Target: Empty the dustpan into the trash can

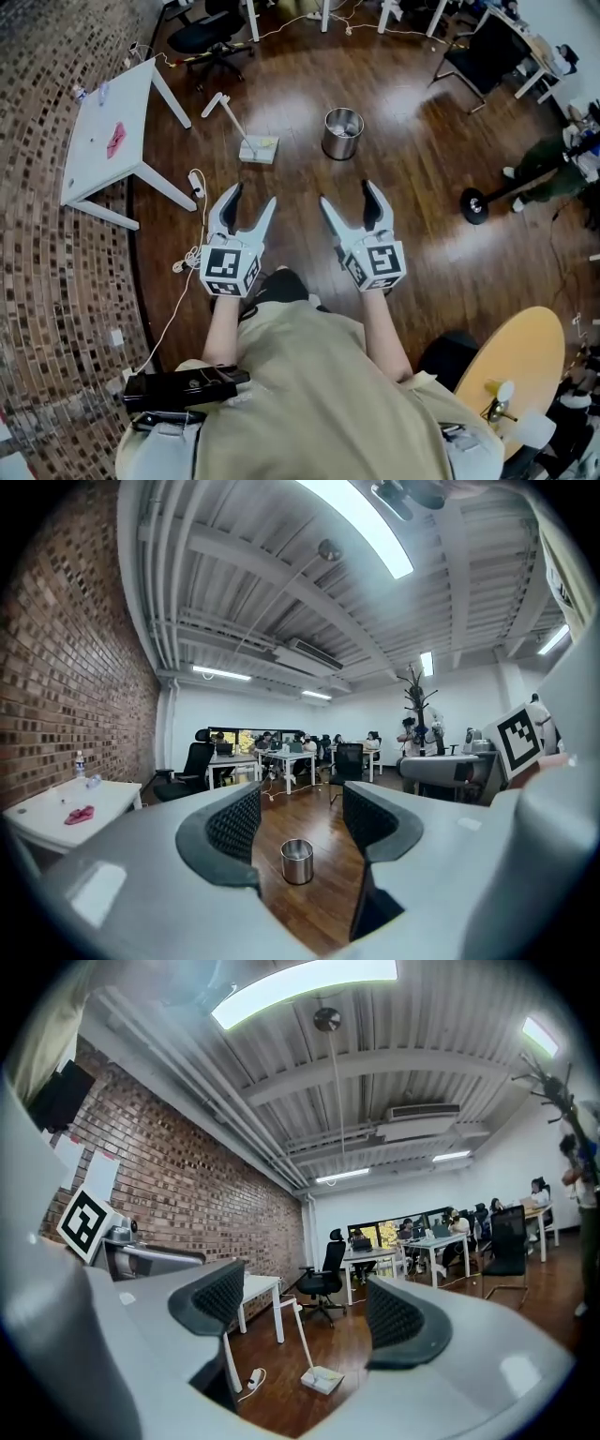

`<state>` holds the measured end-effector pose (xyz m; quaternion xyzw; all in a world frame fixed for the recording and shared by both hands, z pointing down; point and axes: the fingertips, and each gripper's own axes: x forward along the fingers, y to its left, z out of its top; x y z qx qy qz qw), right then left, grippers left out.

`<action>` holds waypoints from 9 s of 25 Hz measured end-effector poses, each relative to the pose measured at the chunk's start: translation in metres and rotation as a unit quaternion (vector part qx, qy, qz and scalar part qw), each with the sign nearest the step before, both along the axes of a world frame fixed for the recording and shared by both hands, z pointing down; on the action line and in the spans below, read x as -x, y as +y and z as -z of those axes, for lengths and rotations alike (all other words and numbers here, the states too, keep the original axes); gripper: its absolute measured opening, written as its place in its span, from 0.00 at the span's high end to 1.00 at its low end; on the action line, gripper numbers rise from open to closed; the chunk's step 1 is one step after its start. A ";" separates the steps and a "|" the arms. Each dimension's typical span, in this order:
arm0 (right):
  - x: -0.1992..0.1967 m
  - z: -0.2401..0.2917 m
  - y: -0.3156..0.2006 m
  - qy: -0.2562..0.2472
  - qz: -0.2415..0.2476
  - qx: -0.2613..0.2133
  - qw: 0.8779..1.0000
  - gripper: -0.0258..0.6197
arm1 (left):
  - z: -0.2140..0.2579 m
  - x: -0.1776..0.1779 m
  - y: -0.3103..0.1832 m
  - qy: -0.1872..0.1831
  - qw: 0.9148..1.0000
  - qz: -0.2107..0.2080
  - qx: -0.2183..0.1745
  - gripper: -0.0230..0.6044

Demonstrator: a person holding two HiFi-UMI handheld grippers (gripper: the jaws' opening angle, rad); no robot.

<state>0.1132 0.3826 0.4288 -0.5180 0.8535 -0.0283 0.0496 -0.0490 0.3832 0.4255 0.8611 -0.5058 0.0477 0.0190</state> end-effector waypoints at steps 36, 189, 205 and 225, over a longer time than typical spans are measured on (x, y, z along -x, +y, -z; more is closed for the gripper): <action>0.043 -0.001 -0.414 0.010 0.006 0.026 1.000 0.38 | -0.022 0.073 -0.408 0.033 0.999 0.013 0.025 0.56; 0.037 -0.065 -0.601 -0.053 -0.015 0.120 0.991 0.45 | -0.293 0.143 -0.548 -0.186 0.797 -0.283 0.501 0.96; -0.022 -0.063 -0.578 -0.088 -0.064 0.112 0.988 0.47 | -0.141 0.111 -0.584 -0.321 0.733 -0.412 0.435 0.96; -0.110 -0.059 -0.538 -0.102 -0.149 0.108 0.978 0.47 | -0.012 0.031 -0.623 -0.420 0.681 -0.484 0.355 0.96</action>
